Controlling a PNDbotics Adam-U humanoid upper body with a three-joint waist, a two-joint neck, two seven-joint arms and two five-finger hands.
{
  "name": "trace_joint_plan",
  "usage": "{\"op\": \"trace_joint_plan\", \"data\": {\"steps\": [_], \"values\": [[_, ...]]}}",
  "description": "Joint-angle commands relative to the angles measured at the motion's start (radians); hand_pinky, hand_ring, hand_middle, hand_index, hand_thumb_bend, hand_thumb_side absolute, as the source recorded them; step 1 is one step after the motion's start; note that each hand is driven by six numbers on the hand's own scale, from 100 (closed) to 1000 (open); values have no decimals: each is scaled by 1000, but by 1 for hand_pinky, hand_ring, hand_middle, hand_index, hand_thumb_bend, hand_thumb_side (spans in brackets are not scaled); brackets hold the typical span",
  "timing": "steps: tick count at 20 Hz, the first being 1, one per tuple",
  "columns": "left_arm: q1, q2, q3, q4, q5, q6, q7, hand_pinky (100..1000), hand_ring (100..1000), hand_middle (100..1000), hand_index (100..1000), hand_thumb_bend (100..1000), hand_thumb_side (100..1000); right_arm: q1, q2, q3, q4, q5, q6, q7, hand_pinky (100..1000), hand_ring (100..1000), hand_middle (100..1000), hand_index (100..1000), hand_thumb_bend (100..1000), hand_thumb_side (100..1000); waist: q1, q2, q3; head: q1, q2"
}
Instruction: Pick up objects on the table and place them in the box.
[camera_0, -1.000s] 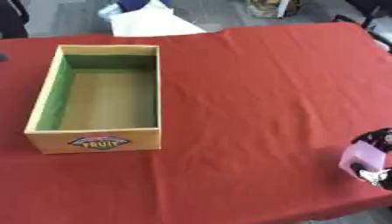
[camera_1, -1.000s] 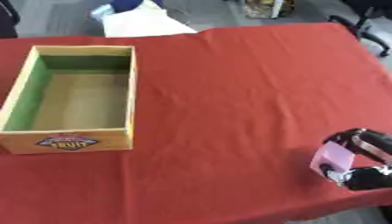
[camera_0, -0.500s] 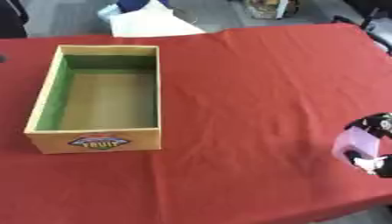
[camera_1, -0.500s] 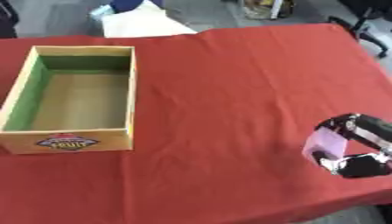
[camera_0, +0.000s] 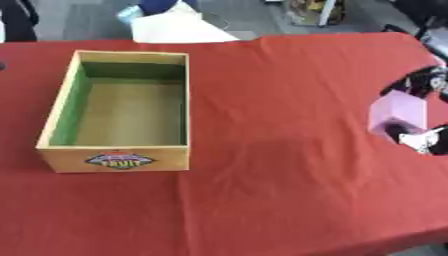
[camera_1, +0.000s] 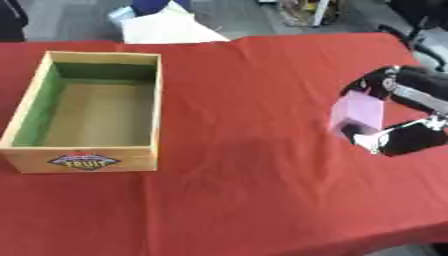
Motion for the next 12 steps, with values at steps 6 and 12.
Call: {"op": "trace_joint_plan", "data": {"steps": [6,12], "values": [[-23,6,-7,-17,15,2,-17,522,664,589,793,100,782,-286,46,112,5,-39,18,127,691,625,665,804,100,383,-2,-24,22,-6,13],[-30,1,-11,-17,25,0,-24,523,665,589,793,100,780,-497,196,193,132,-42,9,208,699,623,667,806,100,410,3,-30,41,-12,14]]}}
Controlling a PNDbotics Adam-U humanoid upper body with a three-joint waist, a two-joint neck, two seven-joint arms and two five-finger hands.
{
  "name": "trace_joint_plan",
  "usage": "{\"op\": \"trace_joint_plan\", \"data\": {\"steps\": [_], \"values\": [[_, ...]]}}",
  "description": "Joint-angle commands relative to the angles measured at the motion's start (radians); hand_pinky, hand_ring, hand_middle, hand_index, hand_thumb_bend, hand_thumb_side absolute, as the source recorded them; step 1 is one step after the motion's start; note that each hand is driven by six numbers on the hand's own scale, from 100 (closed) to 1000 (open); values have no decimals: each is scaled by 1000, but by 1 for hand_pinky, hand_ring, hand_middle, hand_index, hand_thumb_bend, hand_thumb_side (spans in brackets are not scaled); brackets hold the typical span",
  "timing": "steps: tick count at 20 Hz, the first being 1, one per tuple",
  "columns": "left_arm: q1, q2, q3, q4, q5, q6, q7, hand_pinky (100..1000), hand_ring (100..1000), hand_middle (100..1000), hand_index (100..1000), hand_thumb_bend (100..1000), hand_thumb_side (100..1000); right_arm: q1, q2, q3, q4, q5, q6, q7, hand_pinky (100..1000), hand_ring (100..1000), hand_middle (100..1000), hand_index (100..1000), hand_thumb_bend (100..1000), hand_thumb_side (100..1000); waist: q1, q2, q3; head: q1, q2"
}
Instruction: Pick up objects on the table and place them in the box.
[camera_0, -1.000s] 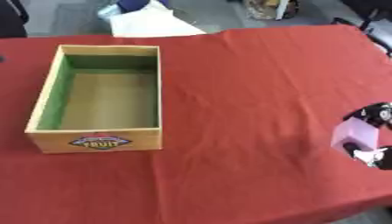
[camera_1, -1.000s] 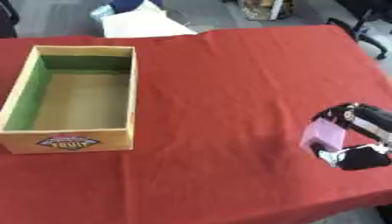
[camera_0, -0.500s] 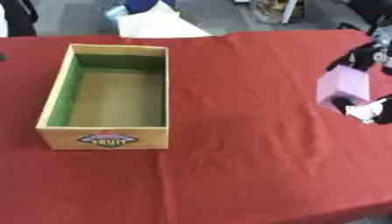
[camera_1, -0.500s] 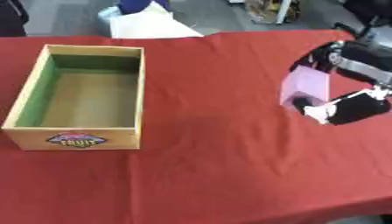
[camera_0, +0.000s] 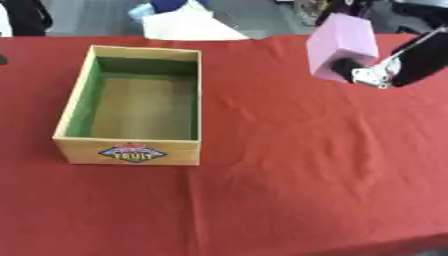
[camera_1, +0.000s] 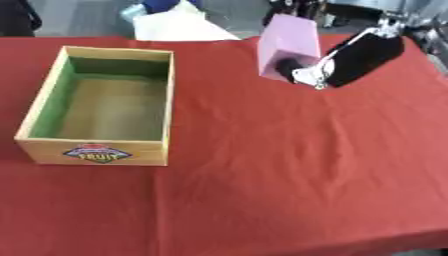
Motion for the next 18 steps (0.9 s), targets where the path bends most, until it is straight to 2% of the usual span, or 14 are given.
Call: {"op": "trace_joint_plan", "data": {"steps": [1,5,9,18], "values": [[-16,9,-1,-17,11,-2,-7,523,665,589,793,100,780,-86,67,29,76,0,-11,41,699,622,666,806,100,413,6,-18,5,-7,3],[-25,3,-6,-17,18,-2,-14,524,665,590,793,100,779,-188,189,57,189,31,-36,70,702,621,666,808,100,432,7,-17,20,-16,2],[-42,-2,-11,-17,27,-7,-19,525,666,589,792,100,777,-258,310,63,296,86,-73,74,705,615,663,809,100,445,8,-11,43,-35,-3],[-78,-13,-24,-17,45,-17,-33,527,667,589,792,100,776,-333,502,37,537,278,-148,10,707,620,666,809,100,442,0,11,112,-72,-31]]}}
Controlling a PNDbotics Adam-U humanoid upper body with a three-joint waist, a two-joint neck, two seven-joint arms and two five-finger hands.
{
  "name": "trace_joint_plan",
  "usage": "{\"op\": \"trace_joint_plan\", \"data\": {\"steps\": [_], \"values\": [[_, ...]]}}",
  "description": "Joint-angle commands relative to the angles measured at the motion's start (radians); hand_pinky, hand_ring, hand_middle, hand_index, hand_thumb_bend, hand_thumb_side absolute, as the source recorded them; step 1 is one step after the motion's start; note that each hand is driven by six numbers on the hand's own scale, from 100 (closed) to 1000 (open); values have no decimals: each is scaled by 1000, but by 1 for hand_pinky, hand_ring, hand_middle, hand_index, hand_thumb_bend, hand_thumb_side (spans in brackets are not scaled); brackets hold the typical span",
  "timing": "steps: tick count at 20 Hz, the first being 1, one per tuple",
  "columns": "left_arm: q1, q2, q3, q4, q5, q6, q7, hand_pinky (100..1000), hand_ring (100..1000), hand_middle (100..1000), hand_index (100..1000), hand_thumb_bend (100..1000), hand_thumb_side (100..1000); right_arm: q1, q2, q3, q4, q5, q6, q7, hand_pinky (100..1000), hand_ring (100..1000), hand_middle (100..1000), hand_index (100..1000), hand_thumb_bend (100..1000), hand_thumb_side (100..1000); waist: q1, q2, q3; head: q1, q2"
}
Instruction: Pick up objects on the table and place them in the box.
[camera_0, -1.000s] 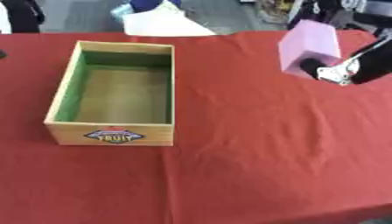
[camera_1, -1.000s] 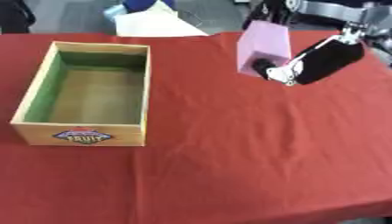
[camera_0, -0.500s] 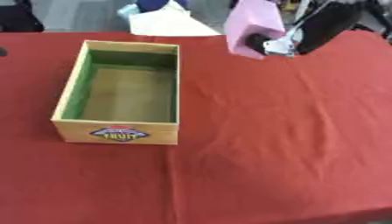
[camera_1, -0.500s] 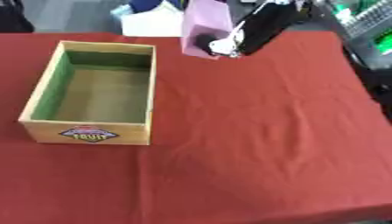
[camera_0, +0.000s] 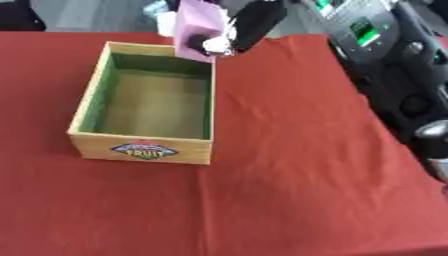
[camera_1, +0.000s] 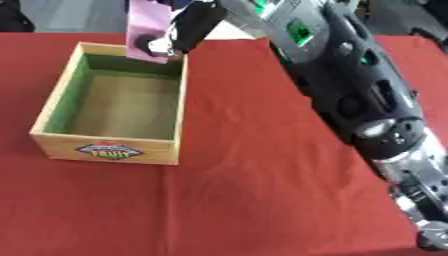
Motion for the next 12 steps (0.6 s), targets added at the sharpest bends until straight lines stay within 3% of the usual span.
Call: {"op": "trace_joint_plan", "data": {"steps": [1,12], "values": [[-27,4,-5,-17,8,-2,-9,527,667,588,792,100,776,-37,47,-26,81,82,-30,-32,706,620,666,808,100,443,3,-11,12,-20,-20],[-68,-11,-22,-17,27,1,-36,525,666,587,792,100,781,-51,185,-82,348,342,-104,-169,709,636,680,810,100,466,-16,27,86,-85,-57]]}}
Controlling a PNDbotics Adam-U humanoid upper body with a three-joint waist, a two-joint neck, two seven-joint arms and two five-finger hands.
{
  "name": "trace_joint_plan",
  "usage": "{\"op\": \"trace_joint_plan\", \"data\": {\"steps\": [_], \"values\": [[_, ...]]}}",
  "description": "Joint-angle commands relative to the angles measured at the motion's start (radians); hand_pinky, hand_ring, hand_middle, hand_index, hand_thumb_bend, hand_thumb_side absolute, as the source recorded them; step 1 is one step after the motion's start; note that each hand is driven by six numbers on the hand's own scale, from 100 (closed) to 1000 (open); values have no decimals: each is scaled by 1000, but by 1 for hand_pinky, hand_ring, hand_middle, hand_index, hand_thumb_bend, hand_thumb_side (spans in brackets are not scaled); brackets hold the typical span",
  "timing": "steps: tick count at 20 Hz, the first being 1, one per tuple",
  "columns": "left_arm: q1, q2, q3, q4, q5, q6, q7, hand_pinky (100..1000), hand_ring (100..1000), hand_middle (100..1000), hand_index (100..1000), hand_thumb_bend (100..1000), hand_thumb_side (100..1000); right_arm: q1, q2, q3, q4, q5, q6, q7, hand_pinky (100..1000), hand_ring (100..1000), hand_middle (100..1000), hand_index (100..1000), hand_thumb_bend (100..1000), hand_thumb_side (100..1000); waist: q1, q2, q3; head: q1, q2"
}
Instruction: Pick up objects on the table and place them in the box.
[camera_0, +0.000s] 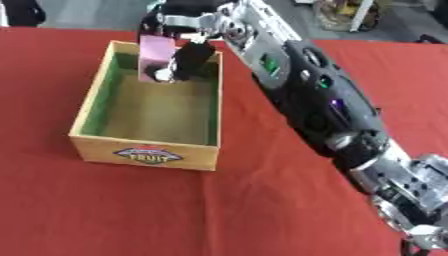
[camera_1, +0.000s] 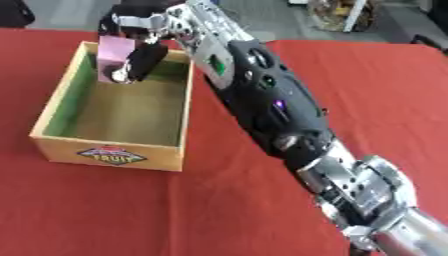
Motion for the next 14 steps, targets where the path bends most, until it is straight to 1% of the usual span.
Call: {"op": "trace_joint_plan", "data": {"steps": [1,7,14], "values": [[-17,6,1,-17,8,1,-7,524,666,587,792,100,781,-13,15,-24,52,52,-19,-41,710,637,680,810,100,472,4,-12,6,-13,-18],[-27,-1,1,-17,9,3,-10,524,666,586,792,100,783,15,45,-27,119,85,-46,-91,724,650,688,815,100,504,0,2,17,-15,-23],[-29,-7,1,-17,9,8,-13,523,666,586,792,100,785,36,69,-21,174,137,-83,-131,752,689,714,826,100,560,-2,8,21,-22,-23]]}}
